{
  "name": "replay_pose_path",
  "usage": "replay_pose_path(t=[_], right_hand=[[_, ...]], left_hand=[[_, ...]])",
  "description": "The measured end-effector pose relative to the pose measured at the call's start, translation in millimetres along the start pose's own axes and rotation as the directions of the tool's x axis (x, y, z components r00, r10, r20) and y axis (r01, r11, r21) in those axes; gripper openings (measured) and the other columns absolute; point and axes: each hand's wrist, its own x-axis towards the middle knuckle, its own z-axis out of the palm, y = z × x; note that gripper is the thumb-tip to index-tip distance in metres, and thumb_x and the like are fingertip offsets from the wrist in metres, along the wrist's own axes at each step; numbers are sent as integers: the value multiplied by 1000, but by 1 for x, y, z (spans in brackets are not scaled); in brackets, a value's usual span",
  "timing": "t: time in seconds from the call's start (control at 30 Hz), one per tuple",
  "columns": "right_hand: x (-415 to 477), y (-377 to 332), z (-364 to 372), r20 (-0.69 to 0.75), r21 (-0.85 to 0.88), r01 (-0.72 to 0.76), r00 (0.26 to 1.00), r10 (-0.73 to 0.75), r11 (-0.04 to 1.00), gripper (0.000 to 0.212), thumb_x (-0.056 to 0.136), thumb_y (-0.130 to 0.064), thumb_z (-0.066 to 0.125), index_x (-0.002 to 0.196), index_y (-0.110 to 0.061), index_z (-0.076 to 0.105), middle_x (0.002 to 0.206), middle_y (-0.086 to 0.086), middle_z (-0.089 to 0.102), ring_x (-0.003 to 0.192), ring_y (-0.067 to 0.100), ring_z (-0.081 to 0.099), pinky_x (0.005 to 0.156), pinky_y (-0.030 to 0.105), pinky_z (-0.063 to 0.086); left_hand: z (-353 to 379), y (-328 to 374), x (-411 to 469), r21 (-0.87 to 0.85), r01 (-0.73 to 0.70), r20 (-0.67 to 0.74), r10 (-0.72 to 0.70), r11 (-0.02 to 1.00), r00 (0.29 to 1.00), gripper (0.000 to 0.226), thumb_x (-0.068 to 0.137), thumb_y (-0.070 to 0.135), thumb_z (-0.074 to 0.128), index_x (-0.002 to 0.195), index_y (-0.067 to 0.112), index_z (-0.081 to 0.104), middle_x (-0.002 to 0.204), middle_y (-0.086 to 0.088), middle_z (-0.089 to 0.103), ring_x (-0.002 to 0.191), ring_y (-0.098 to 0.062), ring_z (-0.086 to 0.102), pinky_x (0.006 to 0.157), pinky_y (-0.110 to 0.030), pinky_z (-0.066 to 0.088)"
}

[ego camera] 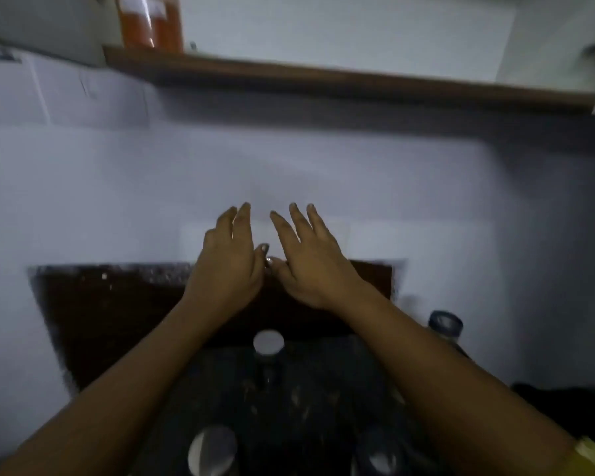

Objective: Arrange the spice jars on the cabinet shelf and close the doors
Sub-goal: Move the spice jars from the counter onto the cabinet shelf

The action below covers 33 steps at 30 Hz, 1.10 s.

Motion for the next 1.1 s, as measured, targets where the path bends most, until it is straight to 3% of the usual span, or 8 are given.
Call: replay_pose_path(t=[0.3,0.6,0.83,0.93,1.0,1.1], right_hand=[[-138,72,65,228,91,110,965,-128,990,60,96,-42,35,149,-22,12,158,13,3,144,36,-9,110,60,13],[-258,160,113,513,119,-49,858,-20,992,69,93,-51,36,149,-26,5,158,12,-2,143,36,-12,114,57,6],[-311,197,146,620,83,-140,783,59,987,73,91,-57,35,149,-22,8,158,14,-1,143,37,-11,112,59,6],[-332,209,155,663,63,-180,743,93,982,77,89,-60,37,149,-23,6,158,14,-2,143,38,-10,111,61,9],[-344,215,157,687,70,-216,718,110,974,78,89,-60,38,149,-24,5,158,14,-3,143,38,-9,111,61,10],[-356,222,152,665,111,-251,738,115,962,79,87,-63,38,149,-25,6,158,12,-1,143,38,-6,112,60,12]], left_hand=[[89,81,-126,21,209,173,-209,978,962,60,94,23,46,142,-4,22,145,-28,28,133,-41,31,106,-47,30],[188,156,-209,-4,362,469,-318,932,824,65,94,29,46,147,8,14,152,-20,17,138,-37,24,111,-43,26],[244,174,-244,46,409,591,-355,911,724,70,91,36,50,146,10,15,152,-21,16,136,-40,24,110,-46,26],[260,184,-262,81,342,607,-318,936,728,70,90,37,51,146,10,17,152,-21,16,139,-40,16,112,-47,21],[266,196,-273,97,309,548,-310,946,777,67,87,31,54,143,8,25,151,-23,17,138,-42,15,113,-50,22],[268,212,-289,-25,266,516,-215,964,829,64,80,21,57,137,3,35,148,-27,21,138,-42,18,112,-49,22]])
